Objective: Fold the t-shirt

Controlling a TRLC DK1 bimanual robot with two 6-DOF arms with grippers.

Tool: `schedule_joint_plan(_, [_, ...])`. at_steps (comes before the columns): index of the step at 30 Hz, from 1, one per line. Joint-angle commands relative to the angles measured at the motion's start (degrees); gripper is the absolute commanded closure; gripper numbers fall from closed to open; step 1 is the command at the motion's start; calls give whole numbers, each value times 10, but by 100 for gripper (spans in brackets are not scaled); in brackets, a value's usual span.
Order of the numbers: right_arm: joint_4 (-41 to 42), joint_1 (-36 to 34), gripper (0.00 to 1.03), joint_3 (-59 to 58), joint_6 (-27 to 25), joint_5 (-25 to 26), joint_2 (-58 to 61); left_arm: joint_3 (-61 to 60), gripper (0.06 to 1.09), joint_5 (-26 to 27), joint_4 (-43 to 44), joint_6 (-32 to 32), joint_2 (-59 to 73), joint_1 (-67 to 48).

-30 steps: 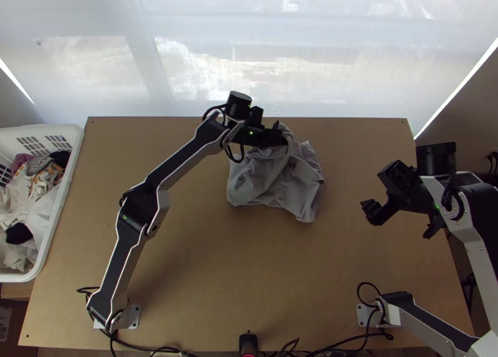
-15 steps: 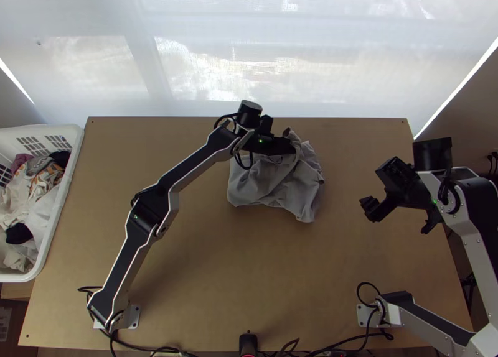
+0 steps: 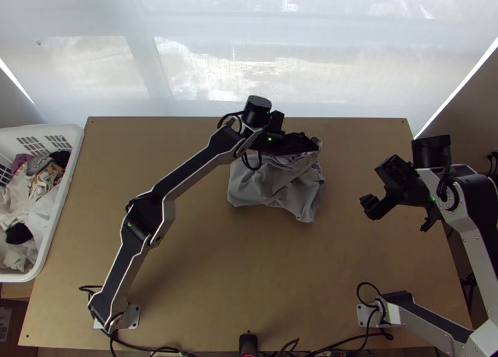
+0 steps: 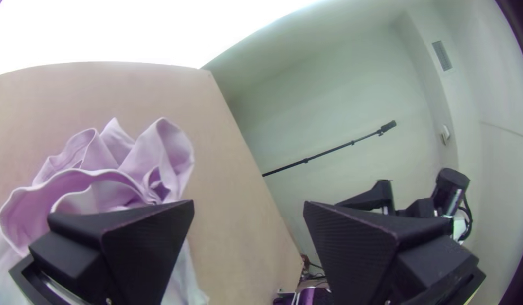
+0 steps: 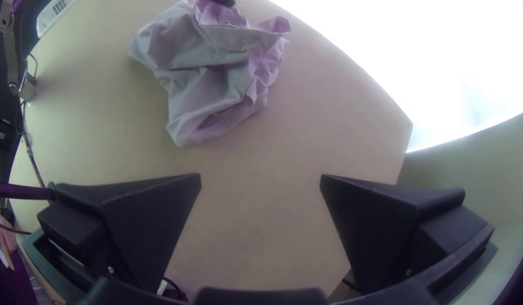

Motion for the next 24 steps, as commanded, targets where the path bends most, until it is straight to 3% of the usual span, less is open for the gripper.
schedule_joint_plan(1, [4, 19, 4, 17, -5, 0, 10, -35, 10, -1, -46, 6, -114, 20])
schedule_joint_plan(6, [42, 73, 4, 50, -6, 0, 69, -99, 11, -35, -160, 112, -184, 80])
schedule_joint_plan(10, [105, 132, 4, 93, -9, -1, 153, -217, 11, -91, -165, 171, -254, 120])
schedule_joint_plan(18, [189, 227, 5, 214, -40, -18, 349, -360, 11, -177, -164, 222, -366, 152])
schedule_joint_plan(24, [211, 235, 5, 233, -49, -41, 417, -403, 10, -202, -159, 233, -386, 160])
